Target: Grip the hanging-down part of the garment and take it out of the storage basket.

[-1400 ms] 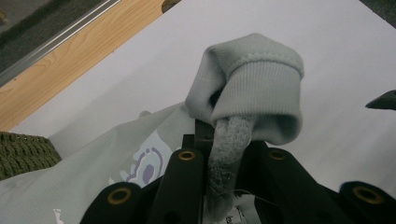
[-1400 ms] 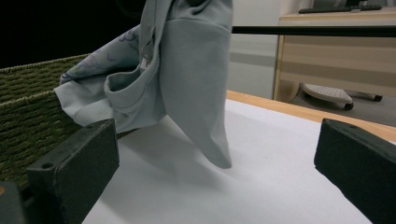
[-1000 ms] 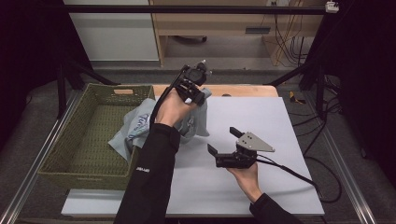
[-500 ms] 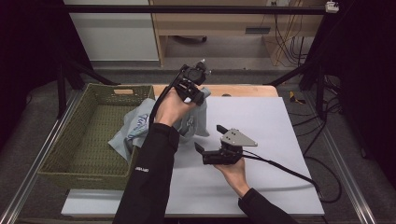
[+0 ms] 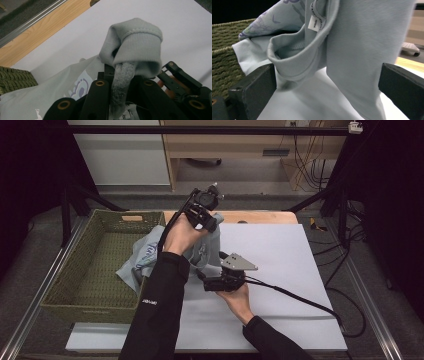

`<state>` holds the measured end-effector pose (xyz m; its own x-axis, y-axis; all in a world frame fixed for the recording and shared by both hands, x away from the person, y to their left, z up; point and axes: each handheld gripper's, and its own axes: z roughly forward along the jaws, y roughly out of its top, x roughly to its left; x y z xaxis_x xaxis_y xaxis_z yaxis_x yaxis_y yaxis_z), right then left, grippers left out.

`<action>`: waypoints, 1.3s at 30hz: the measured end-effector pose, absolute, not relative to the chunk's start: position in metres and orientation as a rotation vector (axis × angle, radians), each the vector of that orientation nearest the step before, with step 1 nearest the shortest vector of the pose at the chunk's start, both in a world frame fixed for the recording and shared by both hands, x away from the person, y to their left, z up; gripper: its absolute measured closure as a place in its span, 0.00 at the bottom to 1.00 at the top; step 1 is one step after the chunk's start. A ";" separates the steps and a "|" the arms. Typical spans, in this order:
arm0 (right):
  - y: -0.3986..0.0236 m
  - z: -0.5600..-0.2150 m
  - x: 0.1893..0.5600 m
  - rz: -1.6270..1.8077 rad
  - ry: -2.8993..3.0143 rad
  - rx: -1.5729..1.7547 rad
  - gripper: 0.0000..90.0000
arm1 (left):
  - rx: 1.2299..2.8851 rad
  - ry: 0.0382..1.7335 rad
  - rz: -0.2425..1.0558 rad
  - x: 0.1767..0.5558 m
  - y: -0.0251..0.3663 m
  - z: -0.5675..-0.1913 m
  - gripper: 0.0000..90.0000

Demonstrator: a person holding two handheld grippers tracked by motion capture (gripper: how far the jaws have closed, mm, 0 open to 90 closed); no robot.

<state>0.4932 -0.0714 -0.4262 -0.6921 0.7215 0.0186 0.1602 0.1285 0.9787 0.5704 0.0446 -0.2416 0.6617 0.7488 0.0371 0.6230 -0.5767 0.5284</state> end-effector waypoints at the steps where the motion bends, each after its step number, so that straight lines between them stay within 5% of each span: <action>1: -0.071 -0.426 0.493 1.595 1.947 0.848 0.02 | 2.400 1.067 0.353 0.570 0.045 -0.242 0.91; 12: -0.042 -0.431 0.508 1.595 1.957 0.864 0.07 | 2.405 1.062 0.364 0.568 0.045 -0.240 0.91; 16: -0.041 -0.431 0.514 1.577 1.987 0.883 0.20 | 2.405 1.064 0.367 0.568 0.044 -0.240 0.91; 27: -0.042 -0.427 0.518 1.569 2.000 0.907 0.83 | 2.407 1.066 0.376 0.566 0.045 -0.238 0.91; 39: -0.058 -0.421 0.505 1.580 2.004 0.892 0.91 | 2.396 1.060 0.379 0.565 0.049 -0.236 0.91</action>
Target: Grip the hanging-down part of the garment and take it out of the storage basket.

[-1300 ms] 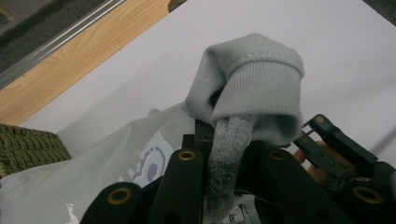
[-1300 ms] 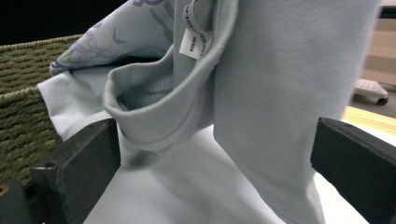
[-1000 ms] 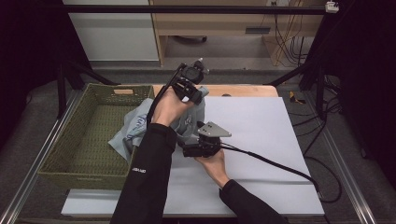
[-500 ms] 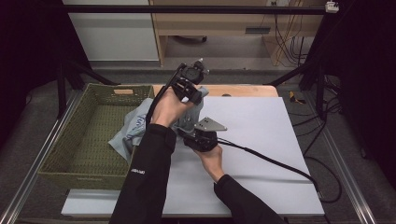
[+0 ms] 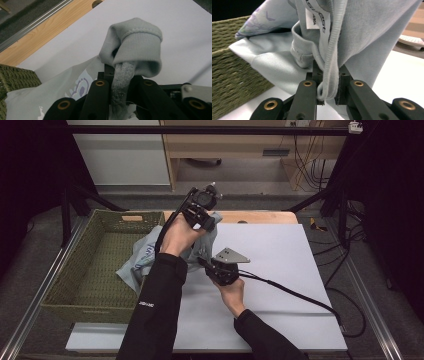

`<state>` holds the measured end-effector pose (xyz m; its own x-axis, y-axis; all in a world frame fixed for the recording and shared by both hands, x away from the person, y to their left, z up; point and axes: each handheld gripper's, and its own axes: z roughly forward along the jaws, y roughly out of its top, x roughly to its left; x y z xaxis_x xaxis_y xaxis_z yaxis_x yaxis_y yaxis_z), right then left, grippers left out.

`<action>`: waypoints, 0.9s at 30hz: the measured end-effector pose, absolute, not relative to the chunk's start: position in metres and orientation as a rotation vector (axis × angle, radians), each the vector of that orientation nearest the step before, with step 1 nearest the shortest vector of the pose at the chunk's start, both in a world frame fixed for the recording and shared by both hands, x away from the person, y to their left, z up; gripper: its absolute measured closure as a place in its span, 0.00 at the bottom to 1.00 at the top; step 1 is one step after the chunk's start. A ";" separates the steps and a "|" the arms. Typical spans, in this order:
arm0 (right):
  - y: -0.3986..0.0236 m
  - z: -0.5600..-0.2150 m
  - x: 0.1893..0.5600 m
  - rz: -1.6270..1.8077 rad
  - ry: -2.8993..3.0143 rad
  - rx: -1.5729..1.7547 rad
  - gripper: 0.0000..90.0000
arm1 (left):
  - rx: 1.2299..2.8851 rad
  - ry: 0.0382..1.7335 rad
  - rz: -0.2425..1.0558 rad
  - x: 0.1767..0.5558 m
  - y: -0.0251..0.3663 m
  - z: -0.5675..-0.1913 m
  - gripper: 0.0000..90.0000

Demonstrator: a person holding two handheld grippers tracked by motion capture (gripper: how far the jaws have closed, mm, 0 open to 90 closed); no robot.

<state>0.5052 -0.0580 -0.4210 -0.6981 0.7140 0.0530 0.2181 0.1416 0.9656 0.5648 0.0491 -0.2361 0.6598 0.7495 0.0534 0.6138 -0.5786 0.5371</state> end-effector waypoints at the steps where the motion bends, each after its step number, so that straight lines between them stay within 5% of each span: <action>1: -0.060 -0.420 0.504 1.585 2.010 0.887 0.91 | 2.396 1.060 0.379 0.565 0.049 -0.236 0.91; 27: -0.139 -0.382 0.464 1.525 1.936 0.767 0.93 | 2.385 1.037 0.371 0.558 0.041 -0.235 0.91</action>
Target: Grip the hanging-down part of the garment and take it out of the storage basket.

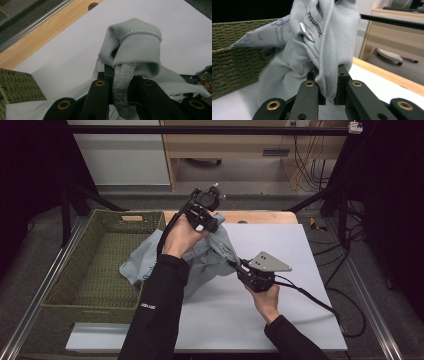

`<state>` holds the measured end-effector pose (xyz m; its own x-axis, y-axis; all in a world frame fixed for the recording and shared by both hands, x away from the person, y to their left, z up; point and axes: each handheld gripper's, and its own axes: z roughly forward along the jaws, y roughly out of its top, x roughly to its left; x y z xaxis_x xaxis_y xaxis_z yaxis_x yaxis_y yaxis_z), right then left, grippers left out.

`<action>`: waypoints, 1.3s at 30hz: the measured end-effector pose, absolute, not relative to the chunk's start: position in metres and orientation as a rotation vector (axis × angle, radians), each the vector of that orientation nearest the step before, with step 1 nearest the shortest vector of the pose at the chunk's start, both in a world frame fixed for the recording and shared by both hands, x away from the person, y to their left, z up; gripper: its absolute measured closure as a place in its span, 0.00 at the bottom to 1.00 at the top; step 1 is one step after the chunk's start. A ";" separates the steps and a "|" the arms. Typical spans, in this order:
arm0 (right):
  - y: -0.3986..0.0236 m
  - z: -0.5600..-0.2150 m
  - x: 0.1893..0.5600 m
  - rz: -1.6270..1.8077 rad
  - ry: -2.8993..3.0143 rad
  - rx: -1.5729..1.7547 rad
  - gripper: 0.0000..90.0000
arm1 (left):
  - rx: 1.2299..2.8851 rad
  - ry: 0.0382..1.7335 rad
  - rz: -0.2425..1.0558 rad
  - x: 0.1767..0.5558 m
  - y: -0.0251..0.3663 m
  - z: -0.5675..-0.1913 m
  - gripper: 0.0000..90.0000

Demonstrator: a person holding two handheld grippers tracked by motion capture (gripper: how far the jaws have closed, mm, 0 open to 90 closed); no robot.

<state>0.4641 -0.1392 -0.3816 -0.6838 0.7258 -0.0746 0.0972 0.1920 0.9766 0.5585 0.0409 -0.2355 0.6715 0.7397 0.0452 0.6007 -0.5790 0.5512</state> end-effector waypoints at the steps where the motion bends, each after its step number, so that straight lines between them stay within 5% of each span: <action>1: -0.142 -0.379 0.462 1.517 1.930 0.765 0.93 | 2.384 1.034 0.369 0.558 0.040 -0.236 0.91; 39: -0.199 -0.323 0.455 1.410 1.737 0.800 0.94 | 2.358 0.952 0.335 0.546 0.017 -0.227 0.92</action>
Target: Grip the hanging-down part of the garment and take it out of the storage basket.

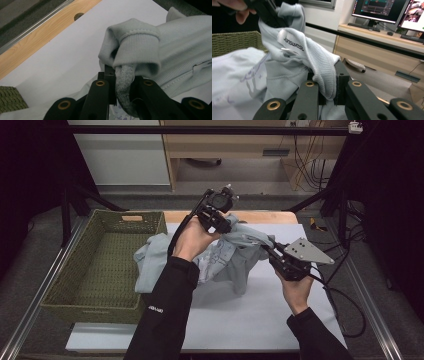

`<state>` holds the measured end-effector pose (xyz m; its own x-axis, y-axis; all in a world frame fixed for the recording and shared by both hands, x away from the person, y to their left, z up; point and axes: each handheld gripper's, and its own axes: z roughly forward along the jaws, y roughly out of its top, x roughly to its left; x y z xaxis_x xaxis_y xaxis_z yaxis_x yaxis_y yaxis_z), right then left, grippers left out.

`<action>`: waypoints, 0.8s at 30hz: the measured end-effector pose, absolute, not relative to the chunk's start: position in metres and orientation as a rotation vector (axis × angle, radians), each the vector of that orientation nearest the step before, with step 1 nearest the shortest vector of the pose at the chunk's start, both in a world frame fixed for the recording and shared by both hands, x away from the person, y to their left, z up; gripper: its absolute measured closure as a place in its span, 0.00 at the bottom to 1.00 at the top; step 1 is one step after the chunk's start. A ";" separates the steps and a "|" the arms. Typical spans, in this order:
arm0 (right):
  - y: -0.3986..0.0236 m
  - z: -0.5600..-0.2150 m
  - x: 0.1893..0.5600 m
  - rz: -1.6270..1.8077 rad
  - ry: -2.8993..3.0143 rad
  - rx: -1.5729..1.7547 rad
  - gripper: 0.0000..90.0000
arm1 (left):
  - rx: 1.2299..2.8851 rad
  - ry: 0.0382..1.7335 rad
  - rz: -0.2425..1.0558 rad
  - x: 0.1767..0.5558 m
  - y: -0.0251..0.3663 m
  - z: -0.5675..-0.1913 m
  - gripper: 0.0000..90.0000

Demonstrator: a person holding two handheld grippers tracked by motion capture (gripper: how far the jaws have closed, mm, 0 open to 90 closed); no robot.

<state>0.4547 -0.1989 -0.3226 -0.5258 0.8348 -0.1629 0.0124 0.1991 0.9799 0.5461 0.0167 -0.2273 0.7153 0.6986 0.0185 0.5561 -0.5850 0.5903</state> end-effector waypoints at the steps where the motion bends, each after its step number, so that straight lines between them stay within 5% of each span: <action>1: -0.199 -0.323 0.455 1.410 1.737 0.800 0.94 | 2.358 0.952 0.335 0.546 0.017 -0.227 0.92; 9: -0.197 -0.317 0.454 1.418 1.735 0.790 0.94 | 2.349 0.953 0.339 0.545 0.021 -0.225 0.92; 18: -0.194 -0.349 0.459 1.501 1.828 0.846 0.89 | 2.366 0.959 0.349 0.547 0.020 -0.232 0.92; 22: -0.193 -0.363 0.458 1.579 1.849 0.867 0.67 | 2.366 0.963 0.366 0.547 0.019 -0.234 0.92; 23: -0.194 -0.367 0.457 1.615 1.855 0.870 0.47 | 2.372 0.950 0.355 0.548 0.019 -0.234 0.92; 24: -0.194 -0.367 0.457 1.615 1.855 0.870 0.47 | 2.372 0.950 0.355 0.548 0.019 -0.234 0.92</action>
<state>0.4572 -0.1939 -0.3672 -0.6543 0.7559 0.0230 0.1267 0.0796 0.9887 0.5477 0.0191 -0.2344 0.7146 0.6985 0.0373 0.5517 -0.5956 0.5838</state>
